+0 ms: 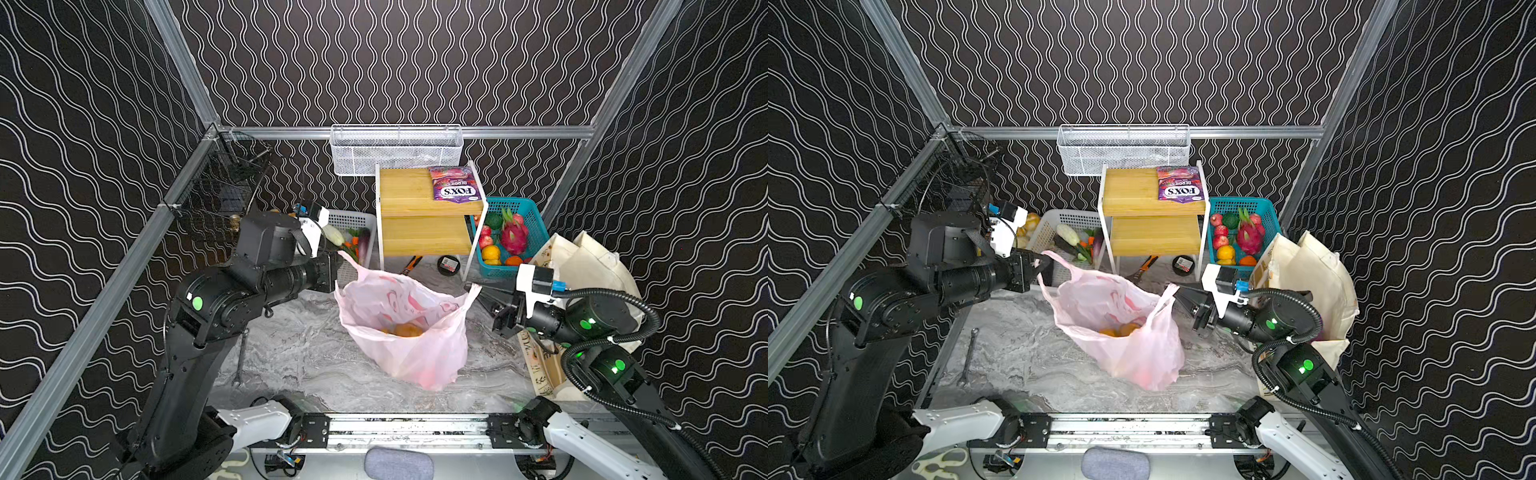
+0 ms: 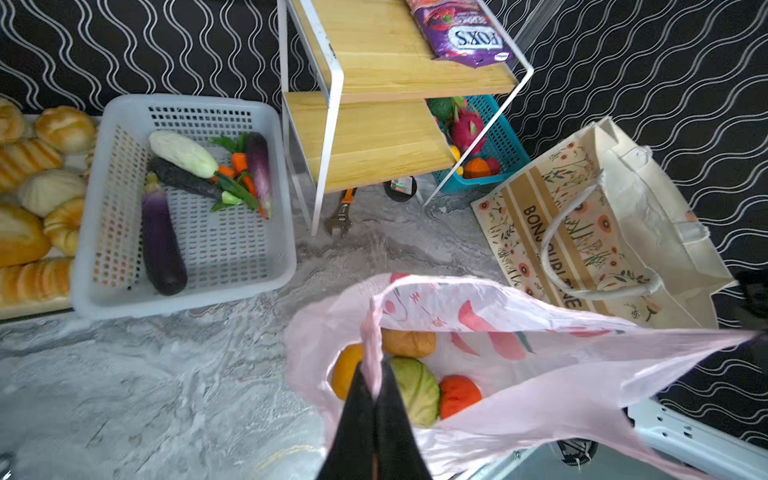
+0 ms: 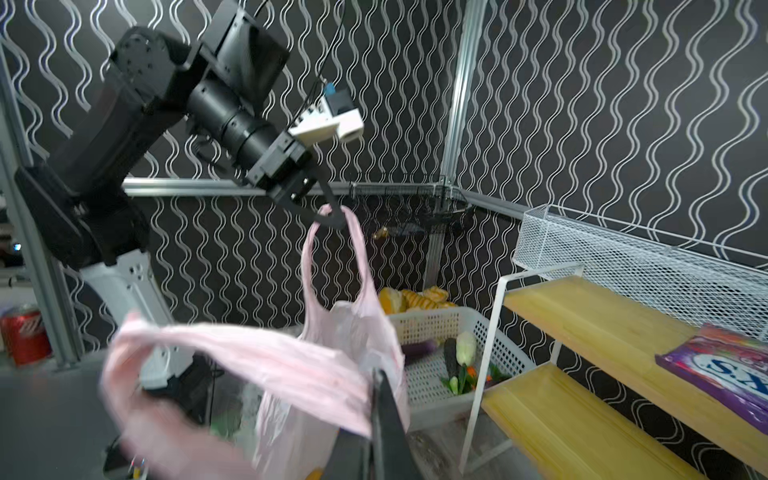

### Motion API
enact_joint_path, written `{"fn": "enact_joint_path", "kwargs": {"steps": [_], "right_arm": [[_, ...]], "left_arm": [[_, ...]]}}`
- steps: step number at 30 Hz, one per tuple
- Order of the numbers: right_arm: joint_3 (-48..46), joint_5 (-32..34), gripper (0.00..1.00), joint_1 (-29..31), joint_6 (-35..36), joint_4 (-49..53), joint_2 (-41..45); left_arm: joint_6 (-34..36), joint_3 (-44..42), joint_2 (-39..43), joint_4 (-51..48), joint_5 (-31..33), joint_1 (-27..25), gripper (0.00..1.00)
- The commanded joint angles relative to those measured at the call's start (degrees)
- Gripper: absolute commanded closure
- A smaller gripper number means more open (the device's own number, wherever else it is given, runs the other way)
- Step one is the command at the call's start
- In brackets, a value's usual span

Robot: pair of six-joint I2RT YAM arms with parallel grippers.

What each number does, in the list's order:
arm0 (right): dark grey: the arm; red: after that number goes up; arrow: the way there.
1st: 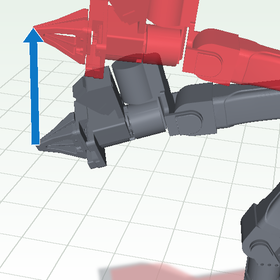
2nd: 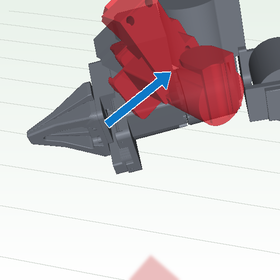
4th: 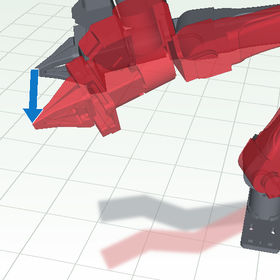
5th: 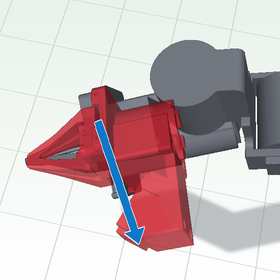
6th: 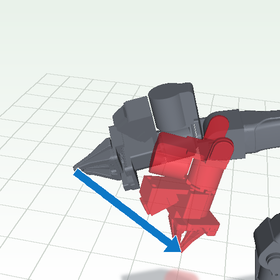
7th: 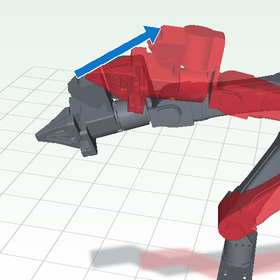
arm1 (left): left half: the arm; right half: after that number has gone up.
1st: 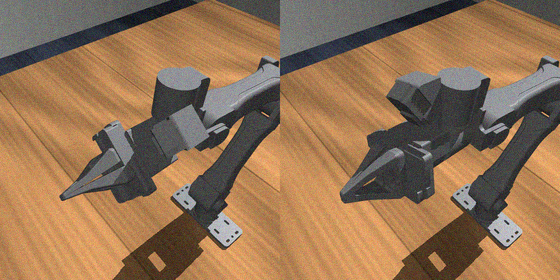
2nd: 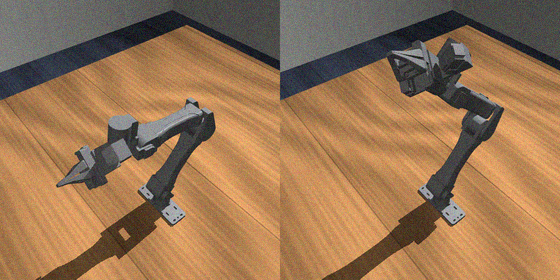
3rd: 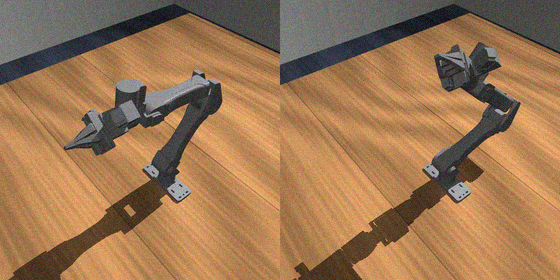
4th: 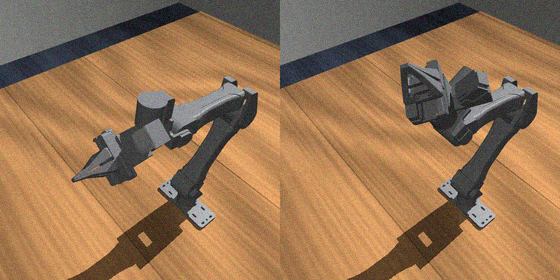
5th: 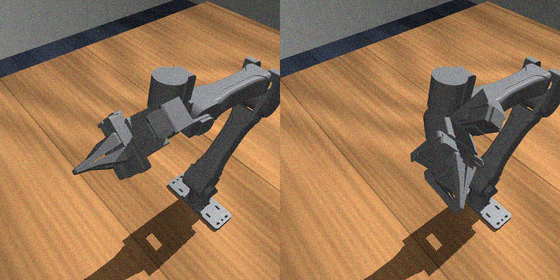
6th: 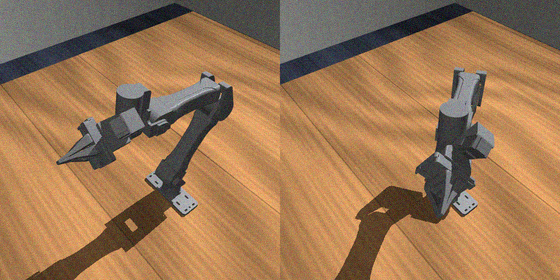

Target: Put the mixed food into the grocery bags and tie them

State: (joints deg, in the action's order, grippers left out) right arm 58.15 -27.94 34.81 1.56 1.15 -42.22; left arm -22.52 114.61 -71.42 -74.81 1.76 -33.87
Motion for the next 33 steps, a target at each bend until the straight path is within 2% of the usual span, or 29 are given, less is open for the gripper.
{"fn": "enact_joint_path", "kwargs": {"steps": [1, 3, 5, 7, 10, 12, 18, 22, 24, 26, 27, 28, 29, 31, 33], "right_arm": [[6.4, 11.8, 1.00, -0.2, -8.8, 2.7, -6.7], [11.6, 16.5, 1.00, -0.8, -10.0, 8.6, -14.3], [16.4, 16.3, 1.00, -2.3, -11.3, 15.0, -23.6], [20.8, 14.3, 1.00, -4.5, -14.3, 20.7, -32.2], [25.5, 7.4, 1.00, -7.5, -16.8, 26.1, -38.8], [24.5, 5.9, 1.00, -7.7, -16.5, 24.9, -38.0], [14.8, 0.9, 1.00, -7.7, -16.1, 13.3, -28.3], [13.7, -2.9, 1.00, -7.7, -14.8, 13.9, -26.2], [13.1, -3.8, 1.00, -7.7, -15.2, 13.7, -25.8], [12.8, -3.6, 1.00, -7.8, -16.1, 13.1, -25.6], [12.5, -3.5, 1.00, -7.8, -16.4, 12.7, -25.6], [12.3, -2.8, 1.00, -7.7, -16.6, 12.4, -25.6], [12.2, -1.8, 1.00, -7.8, -16.9, 12.4, -25.7], [12.1, -0.1, 1.00, -7.7, -17.2, 12.5, -26.1], [12.3, 0.8, 1.00, -7.8, -17.7, 12.9, -26.5]], "left_arm": [[0.8, 4.0, -3.6, -10.2, 6.4, 0.0, 1.00], [2.2, 3.5, -6.2, -10.5, 10.0, 0.2, 1.00], [4.5, -0.3, -8.8, -8.0, 11.7, 2.2, 1.00], [6.2, -3.3, -12.1, -5.4, 7.0, 6.9, 1.00], [7.1, -4.3, -15.3, -1.8, 3.3, 10.6, 1.00], [7.3, -4.5, -15.3, 0.5, 3.1, 11.5, 1.00], [8.4, -7.7, -11.9, 6.2, 0.7, 12.9, 1.00], [8.6, -8.8, -12.1, 5.5, 1.2, 13.1, 1.00], [8.1, -8.3, -11.6, 5.6, 1.3, 13.0, 0.86], [8.1, -7.5, -10.1, 7.4, -1.0, 13.1, 0.80], [8.4, -7.4, -8.9, 8.9, -2.4, 13.1, 0.67], [8.3, -6.7, -8.0, 9.9, -2.7, 13.0, 0.49], [8.0, -5.9, -7.3, 10.3, -2.1, 13.1, 0.37], [7.7, -3.2, -6.2, 10.6, -0.9, 13.1, 0.24], [7.2, -2.2, -4.8, 11.9, -1.9, 13.0, 0.16]]}}
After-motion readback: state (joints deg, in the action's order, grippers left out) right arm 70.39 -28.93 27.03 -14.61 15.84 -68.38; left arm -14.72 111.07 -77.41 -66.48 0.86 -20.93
